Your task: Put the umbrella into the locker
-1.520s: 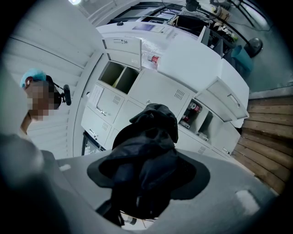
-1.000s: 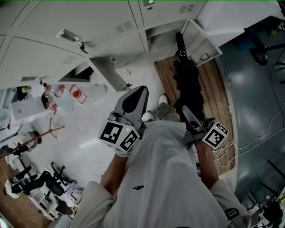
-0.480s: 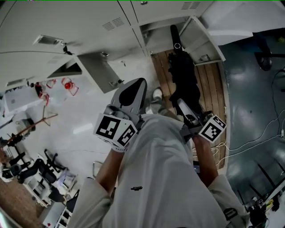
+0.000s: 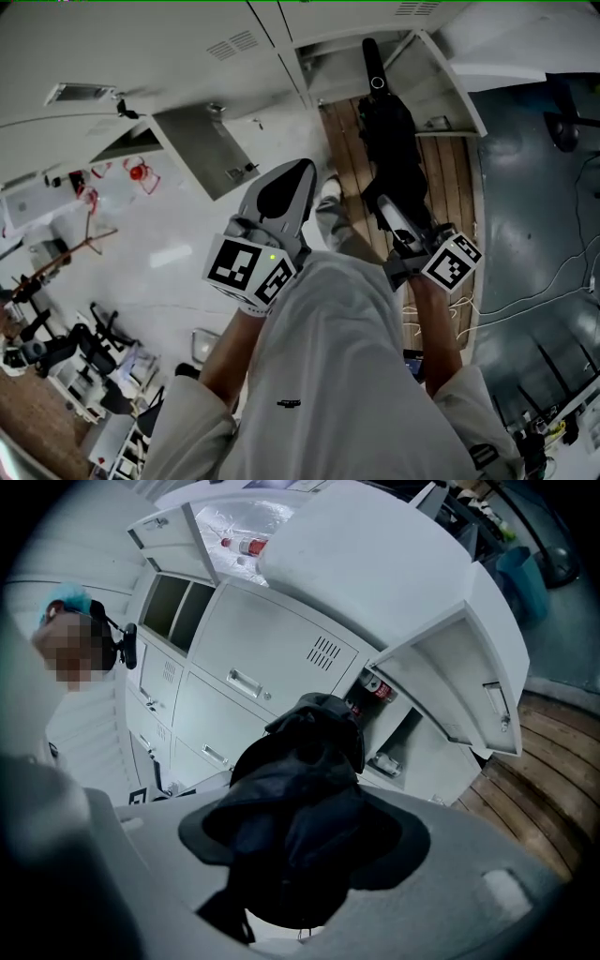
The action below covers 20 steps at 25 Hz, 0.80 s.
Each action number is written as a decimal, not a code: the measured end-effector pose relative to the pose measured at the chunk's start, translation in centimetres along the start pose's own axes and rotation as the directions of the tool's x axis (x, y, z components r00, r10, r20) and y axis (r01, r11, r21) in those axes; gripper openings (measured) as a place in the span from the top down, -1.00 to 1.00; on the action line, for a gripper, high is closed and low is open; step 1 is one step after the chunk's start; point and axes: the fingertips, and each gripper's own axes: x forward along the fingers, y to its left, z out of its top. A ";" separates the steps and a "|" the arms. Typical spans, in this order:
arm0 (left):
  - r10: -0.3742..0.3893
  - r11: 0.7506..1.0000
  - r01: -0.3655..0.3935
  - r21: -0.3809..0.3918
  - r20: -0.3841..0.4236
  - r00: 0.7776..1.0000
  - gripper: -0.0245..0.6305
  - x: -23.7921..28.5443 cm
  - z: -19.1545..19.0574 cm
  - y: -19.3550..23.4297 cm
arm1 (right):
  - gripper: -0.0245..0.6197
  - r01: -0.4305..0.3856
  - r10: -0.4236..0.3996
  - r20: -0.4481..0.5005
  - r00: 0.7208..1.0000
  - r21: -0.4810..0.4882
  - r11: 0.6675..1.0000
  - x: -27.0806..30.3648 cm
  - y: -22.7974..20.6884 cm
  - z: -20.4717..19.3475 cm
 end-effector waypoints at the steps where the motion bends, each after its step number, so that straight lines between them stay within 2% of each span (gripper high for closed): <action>1: 0.002 1.000 -0.002 0.000 -0.002 1.000 0.87 0.3 -0.2 0.2 | 0.04 0.001 -0.001 -0.001 1.000 -0.003 1.000 0.3 -0.3 0.1; 20: 0.024 1.000 -0.024 -0.011 -0.020 1.000 0.87 3.7 -3.9 3.5 | 0.04 0.028 -0.028 -0.003 1.000 -0.030 0.999 6.4 -6.8 0.2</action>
